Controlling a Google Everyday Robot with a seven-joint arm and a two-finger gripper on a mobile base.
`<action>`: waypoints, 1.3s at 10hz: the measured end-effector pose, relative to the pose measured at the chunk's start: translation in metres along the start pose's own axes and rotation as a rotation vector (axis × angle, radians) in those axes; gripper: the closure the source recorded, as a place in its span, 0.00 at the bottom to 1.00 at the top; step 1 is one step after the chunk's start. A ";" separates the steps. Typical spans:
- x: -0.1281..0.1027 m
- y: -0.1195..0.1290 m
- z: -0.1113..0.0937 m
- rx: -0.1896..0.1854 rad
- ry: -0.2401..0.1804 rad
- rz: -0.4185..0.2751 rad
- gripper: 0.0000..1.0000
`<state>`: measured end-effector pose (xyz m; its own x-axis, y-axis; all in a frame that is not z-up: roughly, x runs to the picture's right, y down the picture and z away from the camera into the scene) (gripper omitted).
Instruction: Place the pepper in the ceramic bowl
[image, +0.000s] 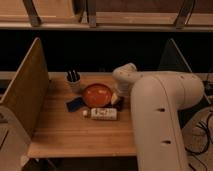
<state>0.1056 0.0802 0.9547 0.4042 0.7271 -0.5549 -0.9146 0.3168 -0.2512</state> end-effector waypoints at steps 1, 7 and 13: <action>0.000 0.002 0.003 -0.010 0.009 -0.006 0.27; -0.003 -0.004 0.008 -0.063 0.008 -0.015 0.87; -0.042 -0.053 -0.076 0.029 -0.194 0.010 0.90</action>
<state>0.1379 -0.0133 0.9308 0.3884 0.8334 -0.3931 -0.9197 0.3242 -0.2213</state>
